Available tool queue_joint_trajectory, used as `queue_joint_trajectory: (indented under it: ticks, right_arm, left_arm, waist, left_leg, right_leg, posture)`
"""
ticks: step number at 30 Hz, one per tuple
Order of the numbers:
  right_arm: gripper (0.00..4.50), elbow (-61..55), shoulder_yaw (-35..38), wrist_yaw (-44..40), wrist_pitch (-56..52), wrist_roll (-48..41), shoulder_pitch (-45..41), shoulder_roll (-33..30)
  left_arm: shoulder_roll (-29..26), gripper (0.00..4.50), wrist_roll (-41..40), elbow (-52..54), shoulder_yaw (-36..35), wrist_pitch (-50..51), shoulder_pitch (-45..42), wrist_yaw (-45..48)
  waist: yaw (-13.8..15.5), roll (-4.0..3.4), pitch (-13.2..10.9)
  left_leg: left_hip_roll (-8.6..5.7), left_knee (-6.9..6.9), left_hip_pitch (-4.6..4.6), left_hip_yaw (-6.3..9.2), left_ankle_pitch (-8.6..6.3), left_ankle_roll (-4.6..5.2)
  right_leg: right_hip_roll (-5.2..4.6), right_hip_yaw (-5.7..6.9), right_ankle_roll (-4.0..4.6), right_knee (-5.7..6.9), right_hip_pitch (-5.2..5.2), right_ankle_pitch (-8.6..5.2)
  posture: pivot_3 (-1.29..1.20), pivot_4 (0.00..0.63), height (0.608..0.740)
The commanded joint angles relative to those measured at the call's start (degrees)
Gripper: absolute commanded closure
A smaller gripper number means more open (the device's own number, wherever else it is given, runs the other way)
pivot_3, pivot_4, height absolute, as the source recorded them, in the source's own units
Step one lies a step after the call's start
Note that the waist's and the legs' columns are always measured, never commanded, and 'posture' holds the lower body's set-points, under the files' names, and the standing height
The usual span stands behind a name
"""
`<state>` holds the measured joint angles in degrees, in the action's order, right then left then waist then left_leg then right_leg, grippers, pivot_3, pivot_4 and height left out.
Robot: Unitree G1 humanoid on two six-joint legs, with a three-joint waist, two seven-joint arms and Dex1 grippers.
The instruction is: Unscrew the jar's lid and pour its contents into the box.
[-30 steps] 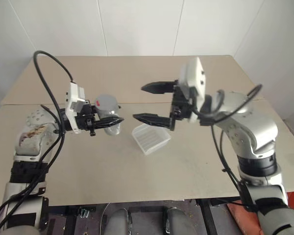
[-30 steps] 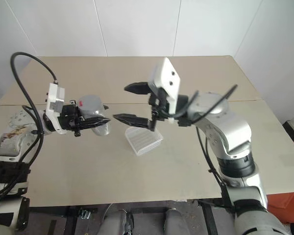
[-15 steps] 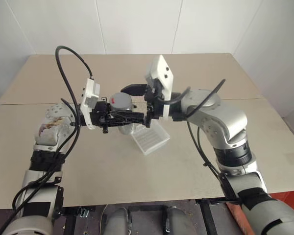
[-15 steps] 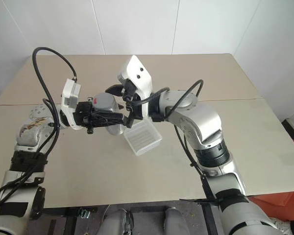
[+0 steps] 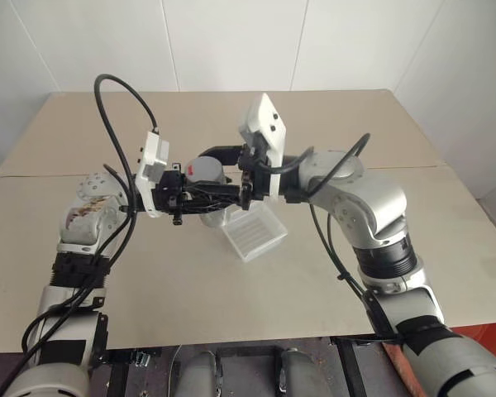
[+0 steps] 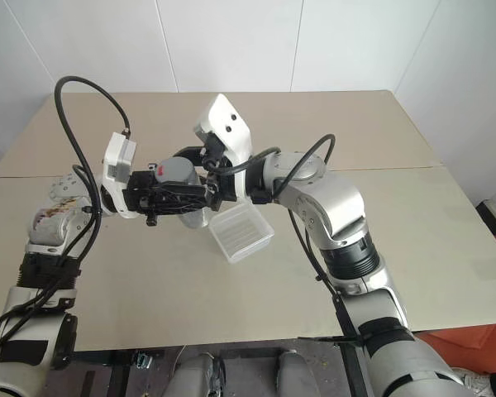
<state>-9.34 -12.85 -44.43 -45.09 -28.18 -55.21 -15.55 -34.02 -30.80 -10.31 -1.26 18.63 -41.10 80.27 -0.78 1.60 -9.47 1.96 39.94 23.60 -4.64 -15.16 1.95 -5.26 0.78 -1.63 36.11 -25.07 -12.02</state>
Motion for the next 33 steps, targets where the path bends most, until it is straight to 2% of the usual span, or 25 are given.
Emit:
queue_joint_trajectory:
  ticks: [1, 4, 9, 12, 15, 16, 21, 25, 29, 33]
  right_arm:
    - [1.75, -0.9, 2.5, -1.6, 3.8, -0.8, -1.5, 0.2]
    - [1.75, 0.8, 2.5, -7.3, 7.7, -1.9, -1.1, -0.1]
    - [1.75, 12.2, 2.2, -32.0, 16.2, -7.1, -4.4, -0.5]
    - [1.75, 19.8, 2.2, -42.9, 19.9, -9.5, -8.1, 0.5]
    - [1.75, 27.4, 1.3, -48.1, 24.4, -9.4, -12.4, 1.6]
    - [1.75, 29.4, 1.1, -48.1, 25.7, -8.8, -13.5, 2.1]
    - [0.1, 34.5, 2.8, -47.0, 27.6, -4.8, -15.5, 3.9]
    - [0.04, 28.7, 5.3, -40.3, 25.9, -4.2, -11.3, 1.5]
    - [0.04, 15.7, 7.7, -30.5, 19.8, -4.8, -4.0, -3.0]
    - [0.04, 4.2, 6.9, -20.5, 15.3, -3.0, 1.4, -4.8]
  left_arm:
    - [-0.6, 2.58, 0.0, 1.1, 0.1, -1.0, -0.9, 1.5]
    - [-1.1, 2.58, -0.2, 1.1, 0.3, -1.0, -1.2, 3.0]
    - [-1.8, 2.58, -5.3, 4.7, 0.3, 2.9, -2.2, 9.5]
    - [-2.3, 2.58, -8.0, 7.1, 0.8, 5.0, -2.5, 11.7]
    - [-2.7, 2.58, -9.9, 9.3, 1.9, 5.5, -2.4, 12.2]
    - [-2.5, 2.58, -9.8, 9.5, 1.9, 5.6, -2.3, 12.2]
    - [-1.8, 2.58, -8.1, 8.6, 1.4, 4.6, -1.6, 11.4]
    - [-2.4, 2.58, -6.0, 6.3, -0.3, 3.5, -0.1, 7.8]
    - [-3.7, 2.58, -3.5, 2.1, -2.2, 1.4, 0.5, 4.7]
    - [-3.1, 2.58, -1.8, -1.4, -2.7, -0.6, -0.2, 3.0]
  waist:
    - [0.0, 0.0, 0.0]
    - [0.0, 0.0, 0.0]
    - [0.0, 0.0, 0.0]
    - [-0.1, -0.01, 0.0]
    - [-0.4, -0.01, 0.0]
    - [-0.4, -0.01, 0.0]
    - [-0.3, -0.02, 0.0]
    - [0.2, -0.02, 0.0]
    - [0.5, -0.01, 0.0]
    - [0.1, -0.02, 0.0]
  left_leg:
    - [0.0, 0.0, 0.0, 0.0, 0.0, 0.0]
    - [0.0, 0.0, 0.0, 0.0, 0.0, 0.0]
    - [-0.01, 0.02, 0.01, -0.02, 0.0, 0.0]
    - [0.03, 0.06, 0.01, 0.0, 0.0, 0.01]
    - [0.05, 0.05, -0.03, 0.03, 0.0, 0.0]
    - [0.05, 0.04, -0.03, 0.03, 0.01, -0.01]
    - [0.05, 0.04, -0.02, 0.02, 0.04, -0.06]
    - [0.03, 0.07, -0.01, 0.02, 0.04, -0.07]
    - [0.01, 0.11, 0.05, 0.05, 0.05, -0.08]
    - [0.03, 0.11, 0.11, 0.03, 0.06, -0.1]
  right_leg:
    - [0.0, 0.0, 0.0, 0.0, 0.0, 0.0]
    - [0.0, 0.0, 0.0, 0.0, 0.0, 0.0]
    - [0.01, 0.0, -0.01, -0.02, 0.01, 0.0]
    - [0.06, -0.01, -0.02, 0.0, 0.01, 0.01]
    - [0.08, -0.04, -0.02, 0.02, 0.0, 0.01]
    - [0.08, -0.04, -0.01, 0.02, 0.0, 0.01]
    - [0.08, -0.03, -0.01, 0.04, -0.03, 0.01]
    - [0.04, -0.02, -0.01, 0.04, -0.02, 0.01]
    - [-0.01, 0.02, -0.01, 0.05, -0.02, 0.01]
    - [0.01, 0.01, -0.01, 0.1, -0.13, 0.02]
  posture:
    - [0.0, 0.15, 0.74]
    - [0.0, 0.15, 0.74]
    - [0.0, 0.15, 0.74]
    - [0.0, 0.15, 0.74]
    - [0.0, 0.15, 0.74]
    - [0.0, 0.15, 0.74]
    - [0.0, 0.15, 0.74]
    - [0.0, 0.15, 0.74]
    - [0.0, 0.15, 0.74]
    - [0.0, 0.15, 0.74]
